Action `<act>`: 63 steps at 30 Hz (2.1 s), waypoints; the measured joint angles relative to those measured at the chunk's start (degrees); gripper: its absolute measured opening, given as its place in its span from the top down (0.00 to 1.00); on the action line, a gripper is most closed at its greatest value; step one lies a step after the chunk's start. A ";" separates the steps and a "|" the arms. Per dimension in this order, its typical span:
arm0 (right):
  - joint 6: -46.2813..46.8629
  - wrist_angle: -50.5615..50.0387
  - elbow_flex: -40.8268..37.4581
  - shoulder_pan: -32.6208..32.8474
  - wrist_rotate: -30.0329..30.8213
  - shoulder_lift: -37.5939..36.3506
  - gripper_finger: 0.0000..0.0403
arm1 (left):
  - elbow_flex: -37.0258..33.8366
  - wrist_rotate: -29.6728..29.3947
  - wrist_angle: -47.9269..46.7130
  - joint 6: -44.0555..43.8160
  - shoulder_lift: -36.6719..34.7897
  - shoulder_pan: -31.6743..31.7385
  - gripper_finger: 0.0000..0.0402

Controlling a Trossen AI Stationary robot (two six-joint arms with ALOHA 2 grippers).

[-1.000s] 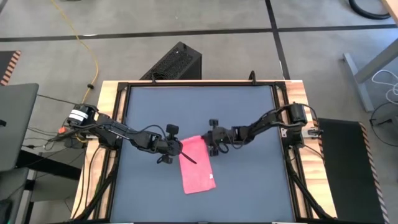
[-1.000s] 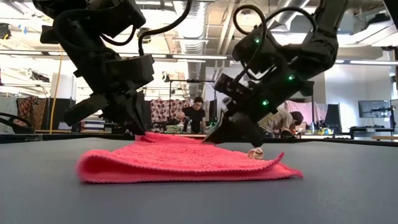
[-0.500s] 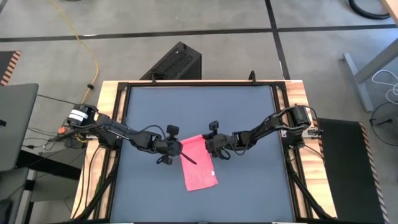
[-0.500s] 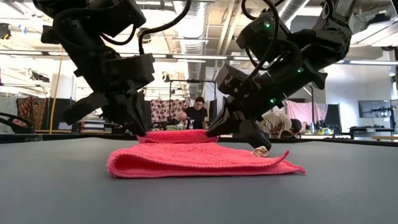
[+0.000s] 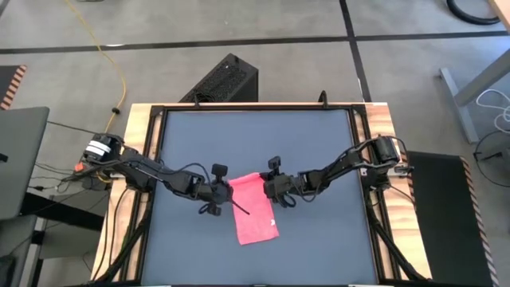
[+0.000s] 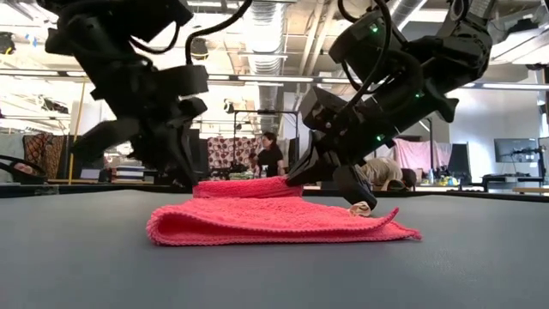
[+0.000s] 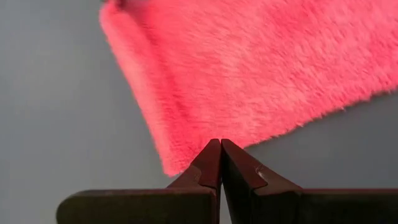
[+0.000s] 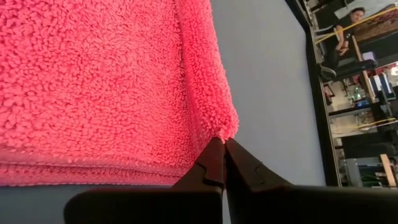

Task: Roll towel
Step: Roll the light red towel

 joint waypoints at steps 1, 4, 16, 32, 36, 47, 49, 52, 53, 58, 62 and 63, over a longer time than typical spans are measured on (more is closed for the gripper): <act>0.05 0.01 0.00 0.10 0.07 0.01 0.96 | 0.00 -0.92 -0.28 -1.08 -0.93 -0.01 1.00; 0.21 0.00 -0.04 0.42 0.19 0.04 0.96 | -0.40 -1.37 -0.19 -5.93 -5.23 0.34 1.00; 0.17 0.39 -0.09 0.53 0.94 0.10 0.96 | -7.54 20.26 10.76 -18.99 -7.93 11.36 0.76; 0.95 0.22 -0.11 0.53 0.94 0.13 0.96 | -7.45 13.17 17.78 -20.22 1.09 12.85 0.46; 1.64 0.04 -0.11 0.53 0.94 0.14 0.96 | -7.45 15.10 17.55 -19.22 1.03 13.12 0.51; 0.93 -0.07 -0.11 0.23 0.78 0.14 0.96 | -7.45 14.72 16.89 -17.07 0.85 13.12 0.98; -0.69 0.02 -0.11 0.40 0.78 0.14 0.96 | -7.45 13.59 16.46 -15.33 0.85 13.10 0.99; -6.20 0.04 -0.04 1.15 0.75 0.19 0.96 | -7.45 11.02 15.64 -11.23 0.85 12.47 0.99; -8.17 -0.09 -0.07 1.48 0.72 0.17 0.96 | -7.45 9.74 15.15 -9.13 0.85 11.95 1.00; -11.99 -0.58 0.00 1.90 0.56 0.12 0.96 | -7.41 2.89 13.45 -1.33 1.30 8.30 1.00; -14.67 -3.06 0.07 1.80 -1.55 0.06 0.95 | -6.81 -1.89 13.46 2.32 3.22 5.48 1.00; -16.00 -3.77 0.06 1.78 -2.92 0.05 0.95 | -6.52 -2.76 13.46 2.92 3.92 4.96 1.00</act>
